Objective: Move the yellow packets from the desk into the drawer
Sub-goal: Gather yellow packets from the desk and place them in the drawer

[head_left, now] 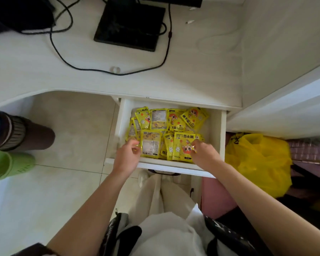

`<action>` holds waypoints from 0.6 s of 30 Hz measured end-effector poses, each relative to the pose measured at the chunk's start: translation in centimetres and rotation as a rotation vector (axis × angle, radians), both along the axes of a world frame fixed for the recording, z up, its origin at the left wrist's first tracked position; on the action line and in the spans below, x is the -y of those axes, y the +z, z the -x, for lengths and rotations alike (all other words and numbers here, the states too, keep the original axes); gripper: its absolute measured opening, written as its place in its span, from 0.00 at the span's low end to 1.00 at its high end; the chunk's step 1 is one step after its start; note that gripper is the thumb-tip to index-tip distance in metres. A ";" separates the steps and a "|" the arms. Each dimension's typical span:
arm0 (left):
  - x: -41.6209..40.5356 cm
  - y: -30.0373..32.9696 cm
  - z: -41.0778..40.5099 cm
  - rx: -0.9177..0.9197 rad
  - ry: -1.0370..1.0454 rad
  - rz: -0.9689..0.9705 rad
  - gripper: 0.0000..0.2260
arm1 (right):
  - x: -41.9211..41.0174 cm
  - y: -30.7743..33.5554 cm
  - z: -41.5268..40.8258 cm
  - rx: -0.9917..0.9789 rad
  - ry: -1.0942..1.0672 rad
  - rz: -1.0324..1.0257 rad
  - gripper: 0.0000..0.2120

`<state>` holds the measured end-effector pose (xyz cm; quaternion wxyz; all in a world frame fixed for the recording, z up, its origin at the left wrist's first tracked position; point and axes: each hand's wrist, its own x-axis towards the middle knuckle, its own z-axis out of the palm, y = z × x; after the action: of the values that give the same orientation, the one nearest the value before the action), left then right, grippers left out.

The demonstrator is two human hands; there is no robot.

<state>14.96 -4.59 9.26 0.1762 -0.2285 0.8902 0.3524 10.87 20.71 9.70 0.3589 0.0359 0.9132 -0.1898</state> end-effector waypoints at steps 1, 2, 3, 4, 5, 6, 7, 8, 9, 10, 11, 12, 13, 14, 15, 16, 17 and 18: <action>0.0 0.7 -0.6 -0.025 -0.004 0.003 0.11 | 0.7 0.4 -0.1 -0.027 0.024 0.029 0.17; 0.0 1.3 -1.2 -0.050 -0.010 0.011 0.11 | 1.5 0.9 -0.3 -0.050 0.049 0.063 0.17; 0.0 1.9 -1.7 -0.074 -0.012 0.021 0.11 | 2.5 1.3 -0.5 -0.071 0.078 0.092 0.17; 0.2 2.3 -2.3 -0.098 -0.014 0.035 0.11 | 3.5 1.7 -0.7 -0.086 0.109 0.109 0.16; 0.4 2.7 -2.9 -0.115 -0.013 0.046 0.12 | 4.5 2.1 -0.9 -0.099 0.143 0.119 0.16; 0.8 2.9 -3.5 -0.124 -0.007 0.057 0.12 | 5.6 2.4 -1.1 -0.107 0.185 0.120 0.16; 1.1 3.2 -4.0 -0.123 0.001 0.070 0.13 | 6.7 2.6 -1.3 -0.113 0.232 0.115 0.15; 1.6 3.4 -4.6 -0.114 0.009 0.085 0.13 | 7.8 2.9 -1.5 -0.121 0.278 0.106 0.15; 2.1 3.6 -5.2 -0.105 0.021 0.101 0.13 | 9.0 3.3 -1.6 -0.132 0.316 0.105 0.16; 2.8 3.7 -5.8 -0.100 0.038 0.117 0.13 | 10.2 3.6 -1.7 -0.142 0.352 0.108 0.17; 3.5 3.8 -6.5 -0.095 0.061 0.135 0.13 | 11.4 3.9 -1.8 -0.150 0.386 0.112 0.17; 4.2 3.9 -7.2 -0.092 0.087 0.160 0.13 | 12.6 4.2 -1.9 -0.158 0.425 0.111 0.17; 5.1 4.1 -7.9 -0.084 0.113 0.185 0.13 | 13.9 4.4 -2.0 -0.173 0.464 0.110 0.17; 6.1 4.4 -8.5 -0.077 0.138 0.204 0.13 | 15.2 4.7 -2.2 -0.189 0.504 0.108 0.16; 7.1 4.6 -9.2 -0.070 0.164 0.215 0.13 | 16.5 4.9 -2.4 -0.205 0.540 0.110 0.16; 8.2 4.8 -9.9 -0.067 0.186 0.225 0.13 | 17.9 5.1 -2.7 -0.216 0.573 0.110 0.16; 9.3 5.0 -10.8 -0.067 0.202 0.235 0.13 | 19.4 5.2 -3.0 -0.225 0.603 0.109 0.16; 10.6 5.1 -11.6 -0.067 0.216 0.246 0.13 | 20.8 5.4 -3.3 -0.220 0.630 0.102 0.16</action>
<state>26.59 -15.15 14.41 0.0783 -0.3307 0.9024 0.2651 14.21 -0.11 15.10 0.3007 -0.2869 0.9019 -0.1178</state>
